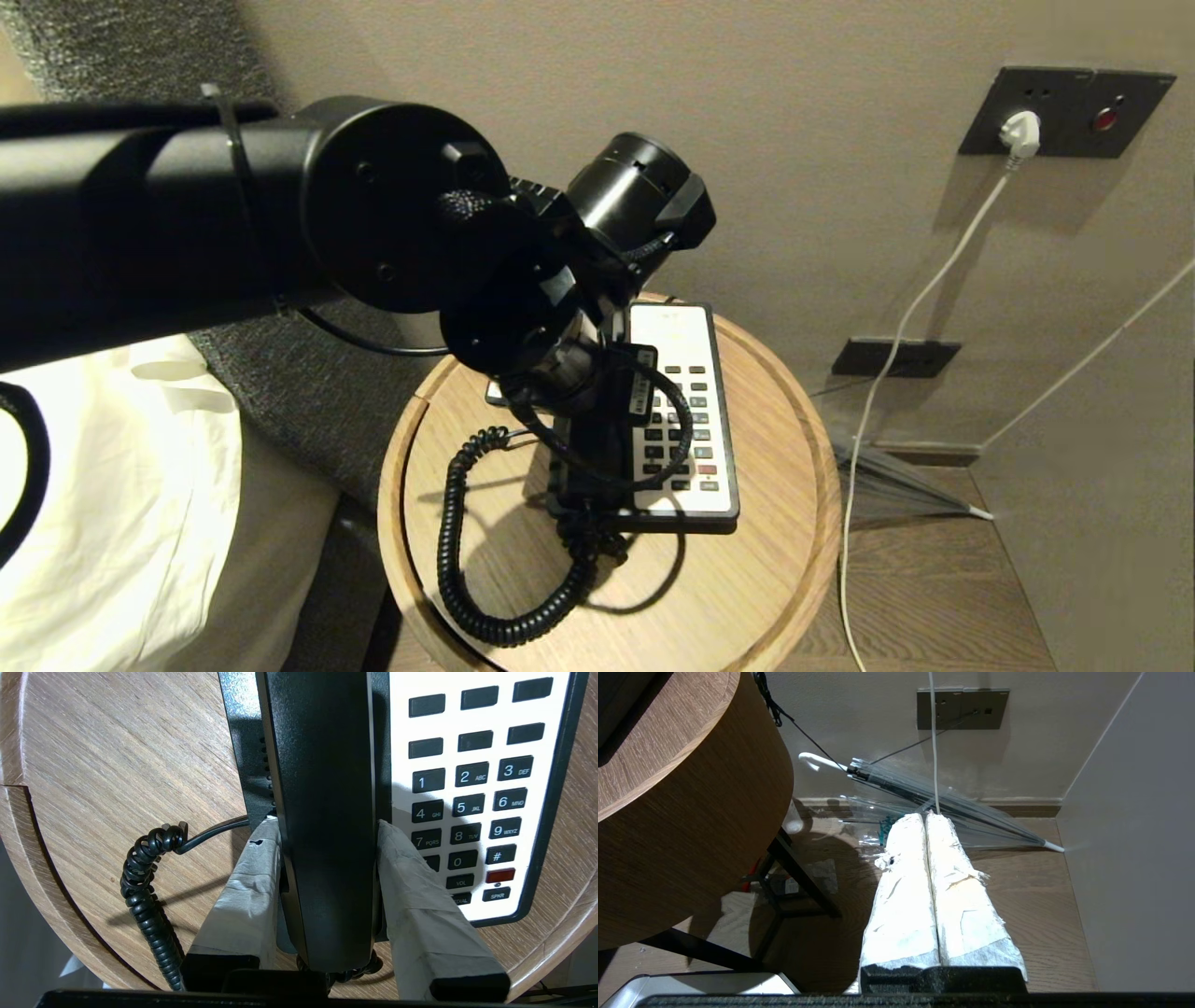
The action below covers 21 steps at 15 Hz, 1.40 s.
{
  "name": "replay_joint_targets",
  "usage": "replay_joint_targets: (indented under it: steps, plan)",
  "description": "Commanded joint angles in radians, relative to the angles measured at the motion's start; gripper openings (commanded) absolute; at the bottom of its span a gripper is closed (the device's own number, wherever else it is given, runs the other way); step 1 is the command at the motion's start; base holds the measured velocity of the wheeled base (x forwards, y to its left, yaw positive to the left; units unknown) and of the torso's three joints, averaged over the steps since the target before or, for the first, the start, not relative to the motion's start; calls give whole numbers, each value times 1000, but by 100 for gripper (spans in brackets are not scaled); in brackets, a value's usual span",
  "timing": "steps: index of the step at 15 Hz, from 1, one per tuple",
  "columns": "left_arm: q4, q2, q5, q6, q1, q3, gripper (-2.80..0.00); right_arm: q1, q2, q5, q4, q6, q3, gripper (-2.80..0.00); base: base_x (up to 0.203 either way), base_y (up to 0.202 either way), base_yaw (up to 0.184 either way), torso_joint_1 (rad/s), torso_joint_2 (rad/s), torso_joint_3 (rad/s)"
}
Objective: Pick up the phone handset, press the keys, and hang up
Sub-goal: Pick up the desk phone handset
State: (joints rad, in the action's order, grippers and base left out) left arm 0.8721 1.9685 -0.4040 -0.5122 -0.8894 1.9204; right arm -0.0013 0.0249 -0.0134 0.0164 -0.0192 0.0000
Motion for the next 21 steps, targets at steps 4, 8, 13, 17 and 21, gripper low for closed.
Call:
replay_joint_targets:
  steps: [4, 8, 13, 17, 21]
  plan:
    - [8, -10, -3, -5, 0, 0, -280, 0, 0, 0, 0, -1, 2, -280, 0, 0, 0, 0, 0, 0]
    - [18, -34, -1, -5, 0, -1, -280, 0, 0, 0, 0, -1, 2, -280, 0, 0, 0, 0, 0, 0]
    - [19, -49, -3, -6, 0, -1, -280, 0, 0, 0, 0, -1, 2, -280, 0, 0, 0, 0, 0, 0]
    - [22, -66, -3, -6, 0, -1, -280, 0, 0, 0, 0, -1, 2, -280, 0, 0, 0, 0, 0, 0]
    - [33, -85, -8, -9, -4, -3, -280, 0, 0, 1, 0, 0, 2, -280, 0, 0, 0, 0, 0, 0]
